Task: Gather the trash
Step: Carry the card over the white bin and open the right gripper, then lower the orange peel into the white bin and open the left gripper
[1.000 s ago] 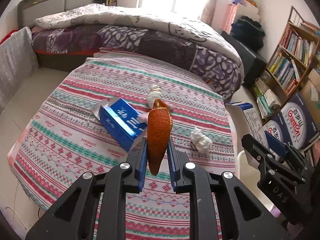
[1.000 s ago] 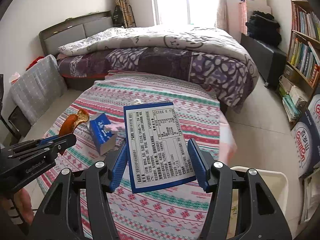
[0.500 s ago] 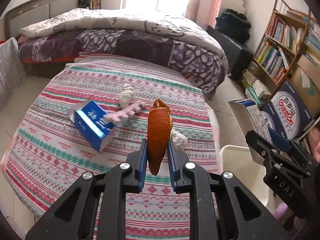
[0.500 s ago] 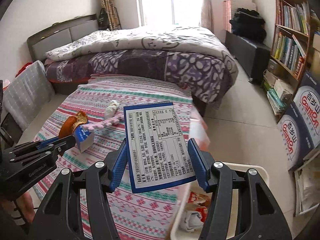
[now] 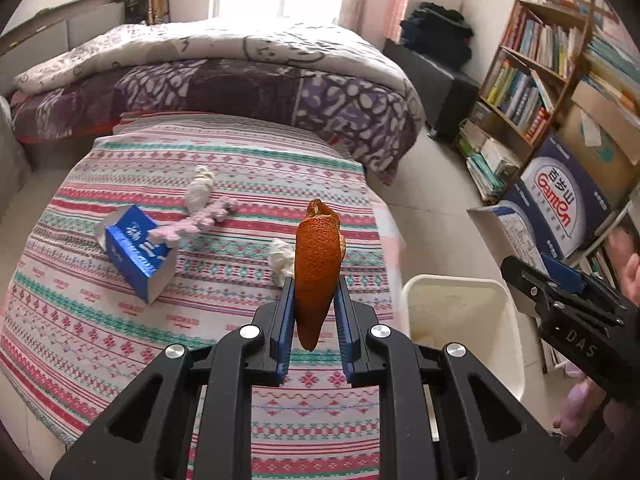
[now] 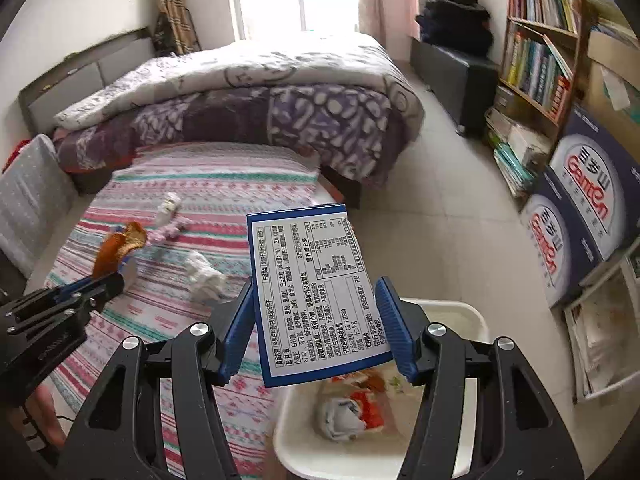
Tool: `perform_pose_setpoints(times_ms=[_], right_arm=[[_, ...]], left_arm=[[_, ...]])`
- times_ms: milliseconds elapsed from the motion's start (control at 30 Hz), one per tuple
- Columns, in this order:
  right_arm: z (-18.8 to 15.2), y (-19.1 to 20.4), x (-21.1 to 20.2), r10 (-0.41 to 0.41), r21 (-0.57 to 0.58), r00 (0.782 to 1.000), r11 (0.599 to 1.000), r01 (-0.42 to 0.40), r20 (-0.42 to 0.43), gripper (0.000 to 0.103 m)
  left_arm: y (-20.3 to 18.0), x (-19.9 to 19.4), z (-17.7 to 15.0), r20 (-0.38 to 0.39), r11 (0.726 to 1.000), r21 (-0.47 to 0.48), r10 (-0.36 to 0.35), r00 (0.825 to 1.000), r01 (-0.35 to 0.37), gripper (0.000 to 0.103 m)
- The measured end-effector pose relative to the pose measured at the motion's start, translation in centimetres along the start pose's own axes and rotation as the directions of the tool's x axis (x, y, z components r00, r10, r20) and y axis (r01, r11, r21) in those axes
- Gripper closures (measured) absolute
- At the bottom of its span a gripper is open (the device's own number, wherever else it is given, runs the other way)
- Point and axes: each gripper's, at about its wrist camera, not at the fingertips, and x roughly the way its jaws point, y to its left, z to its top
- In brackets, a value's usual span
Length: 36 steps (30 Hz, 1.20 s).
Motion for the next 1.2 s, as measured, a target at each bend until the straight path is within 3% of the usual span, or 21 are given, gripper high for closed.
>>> perform_pose_setpoints(times_ms=[167,400,1200], right_arm=[[-0.8,-2.2,0.9,-0.046,0.024,0.996,0.999,0.048,-0.080,0.047],[-1.6,-4.7,0.8,-0.091,0.052,0.989,0.994,0.097,-0.117,0.044],[-2.6,-12.1,-1.8,-0.228,0.190,0.971,0.953,0.237,-0.069,0.015]], left_arm=[[-1.9,0.5,-0.2,-0.007,0.999,0.029,-0.023,1.000,0.023,0.084],[-4.9,1.3,-0.6,-0.022,0.995,0.072,-0.065,0.998,0.066,0.084],[-12.5,4.0,-3.3,-0.110,0.963,0.202,-0.159,0.981,0.178,0.083]])
